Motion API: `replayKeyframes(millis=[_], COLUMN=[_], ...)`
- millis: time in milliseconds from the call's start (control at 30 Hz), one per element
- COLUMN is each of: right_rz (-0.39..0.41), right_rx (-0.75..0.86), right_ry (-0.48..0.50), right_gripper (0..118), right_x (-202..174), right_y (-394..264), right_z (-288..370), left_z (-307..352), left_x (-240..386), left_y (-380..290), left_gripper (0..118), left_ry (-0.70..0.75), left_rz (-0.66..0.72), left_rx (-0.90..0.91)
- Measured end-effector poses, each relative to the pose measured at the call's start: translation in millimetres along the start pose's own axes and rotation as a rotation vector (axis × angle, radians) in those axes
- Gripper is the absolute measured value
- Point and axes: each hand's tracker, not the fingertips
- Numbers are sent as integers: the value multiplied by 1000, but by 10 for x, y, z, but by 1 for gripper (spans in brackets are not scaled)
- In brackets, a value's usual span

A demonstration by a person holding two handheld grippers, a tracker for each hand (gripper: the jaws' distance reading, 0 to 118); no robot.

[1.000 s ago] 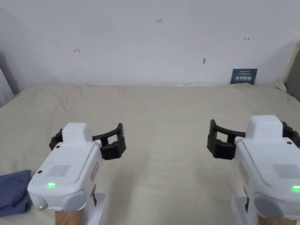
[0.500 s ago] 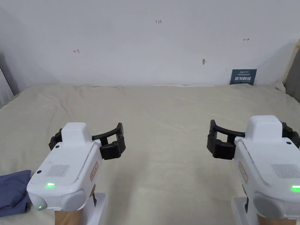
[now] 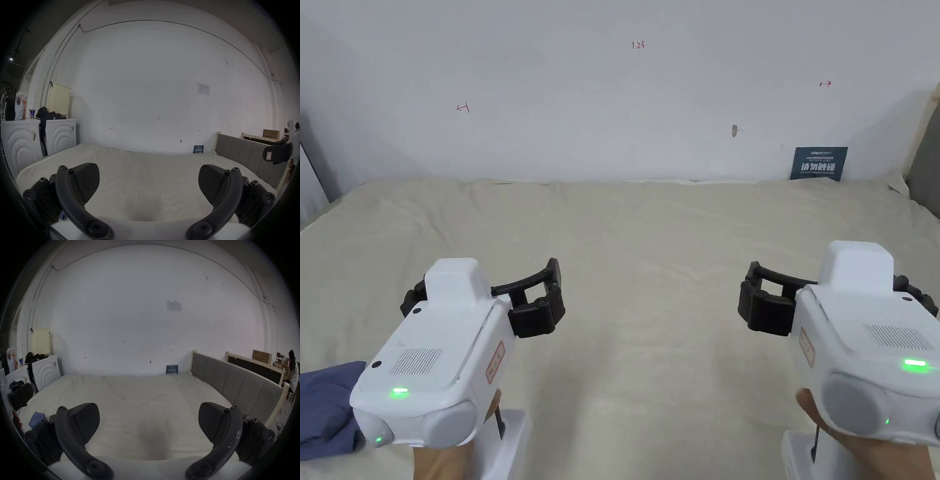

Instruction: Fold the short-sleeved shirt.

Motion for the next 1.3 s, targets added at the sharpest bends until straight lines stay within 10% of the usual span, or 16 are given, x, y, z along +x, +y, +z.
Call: replayKeyframes(millis=[400,967,1300], right_rz=[-131,-94,11], right_rx=[-323,-225,93], right_ry=[24,29,49], right_gripper=[118,118,118], right_x=[-15,-9,-15], right_y=[213,147,2], right_z=[-40,-22,7], left_z=[24,16,15], left_x=[0,-31,-39], left_y=[10,-8,-13], left_gripper=[118,118,118], left_ry=[-8,-2,5], left_rz=[-2,-9,-16], left_rx=[4,8,19])
